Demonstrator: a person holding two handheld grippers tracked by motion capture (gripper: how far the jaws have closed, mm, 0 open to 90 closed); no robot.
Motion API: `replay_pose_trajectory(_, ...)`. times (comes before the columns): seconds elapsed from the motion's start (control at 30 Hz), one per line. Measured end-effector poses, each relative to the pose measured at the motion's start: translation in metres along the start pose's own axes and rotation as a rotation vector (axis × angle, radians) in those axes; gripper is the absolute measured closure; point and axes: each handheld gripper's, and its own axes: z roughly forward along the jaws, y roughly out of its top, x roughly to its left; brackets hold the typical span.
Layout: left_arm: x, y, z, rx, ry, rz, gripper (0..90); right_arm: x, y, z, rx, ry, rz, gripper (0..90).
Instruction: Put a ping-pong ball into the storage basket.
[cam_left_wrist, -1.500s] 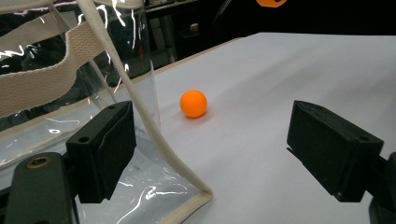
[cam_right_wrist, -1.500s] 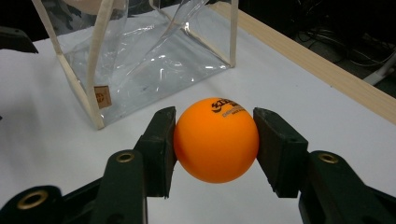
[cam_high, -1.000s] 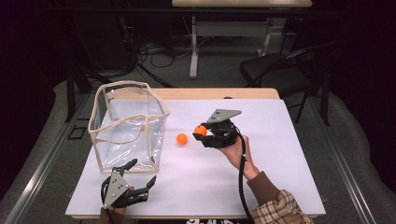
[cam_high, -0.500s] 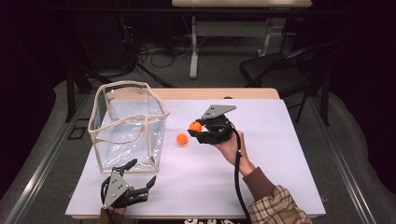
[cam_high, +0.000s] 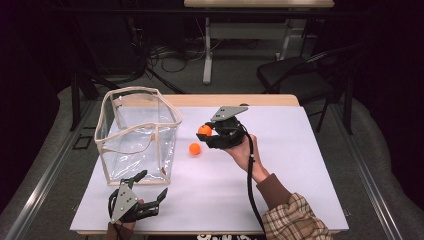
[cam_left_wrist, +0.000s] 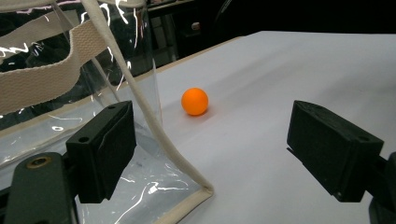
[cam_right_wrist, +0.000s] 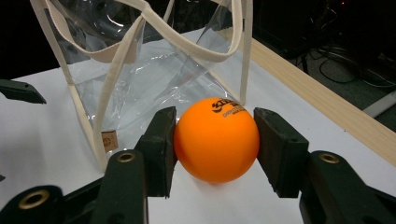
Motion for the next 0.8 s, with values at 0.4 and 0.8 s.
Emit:
replay_pose_trajectory(0.4, 0.0, 0.0, 0.0, 0.001, 0.004, 0.0, 15.6, -0.003, 0.009, 0.002, -0.009, 0.004, 0.0, 51.0)
replay_pose_trajectory(0.8, 0.0, 0.0, 0.0, 0.0, -0.002, -0.002, 15.6, -0.006, 0.019, 0.007, -0.006, 0.001, -0.006, 51.0)
